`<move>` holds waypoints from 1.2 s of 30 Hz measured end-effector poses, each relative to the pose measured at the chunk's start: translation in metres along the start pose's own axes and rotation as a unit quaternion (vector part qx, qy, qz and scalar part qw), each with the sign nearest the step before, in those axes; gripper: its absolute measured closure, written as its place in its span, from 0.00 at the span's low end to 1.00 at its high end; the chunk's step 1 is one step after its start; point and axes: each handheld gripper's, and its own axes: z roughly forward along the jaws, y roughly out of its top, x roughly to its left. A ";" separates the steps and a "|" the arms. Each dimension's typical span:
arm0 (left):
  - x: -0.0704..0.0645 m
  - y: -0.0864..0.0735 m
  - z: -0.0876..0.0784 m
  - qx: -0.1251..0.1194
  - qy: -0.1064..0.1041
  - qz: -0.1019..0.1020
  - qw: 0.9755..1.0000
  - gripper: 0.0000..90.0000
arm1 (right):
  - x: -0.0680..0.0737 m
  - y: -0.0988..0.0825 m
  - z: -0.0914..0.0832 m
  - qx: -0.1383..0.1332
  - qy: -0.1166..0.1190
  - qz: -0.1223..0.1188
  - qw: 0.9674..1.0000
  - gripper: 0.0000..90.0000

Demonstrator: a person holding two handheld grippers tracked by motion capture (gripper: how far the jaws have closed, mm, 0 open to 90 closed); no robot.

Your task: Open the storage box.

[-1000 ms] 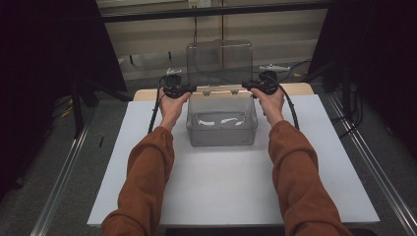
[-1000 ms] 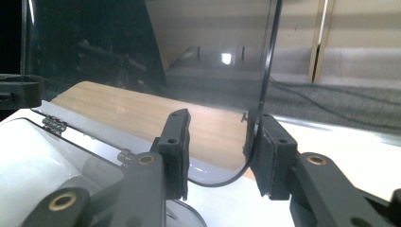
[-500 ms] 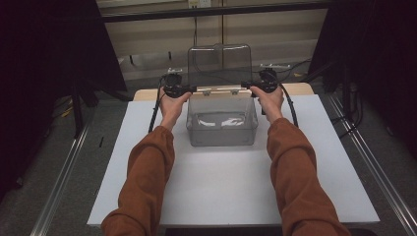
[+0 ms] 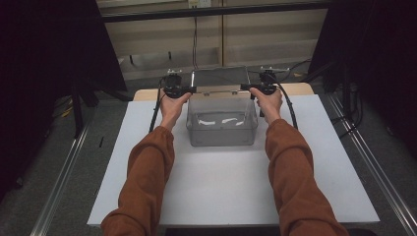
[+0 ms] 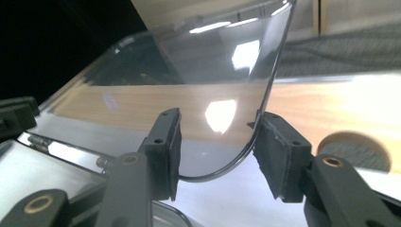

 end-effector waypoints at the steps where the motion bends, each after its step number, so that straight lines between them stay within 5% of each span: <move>1: 0.001 -0.001 0.000 -0.004 -0.002 0.000 1.000 0.68 | -0.001 0.000 0.000 0.002 0.002 0.010 1.000 0.55; 5: -0.002 -0.003 0.004 -0.006 -0.008 0.003 1.000 0.70 | 0.000 -0.001 0.001 -0.002 -0.019 -0.017 1.000 0.51; 8: -0.005 -0.005 0.007 -0.003 0.002 -0.008 1.000 0.67 | 0.001 0.000 -0.001 -0.008 -0.008 -0.015 1.000 0.55; 19: 0.000 -0.006 0.005 -0.031 0.003 -0.017 0.999 0.46 | 0.001 -0.001 -0.005 -0.032 -0.016 -0.043 0.998 0.46; 29: -0.002 -0.007 -0.005 -0.055 0.018 0.001 0.998 0.26 | 0.004 -0.006 -0.021 -0.060 -0.014 -0.073 0.995 0.30; 32: -0.004 -0.007 -0.009 -0.060 0.028 0.020 0.998 0.19 | 0.008 -0.007 -0.025 -0.064 -0.011 -0.085 0.994 0.28; 36: -0.008 -0.007 -0.014 -0.063 0.018 0.035 0.997 0.12 | 0.012 -0.007 -0.031 -0.081 -0.012 -0.100 0.992 0.23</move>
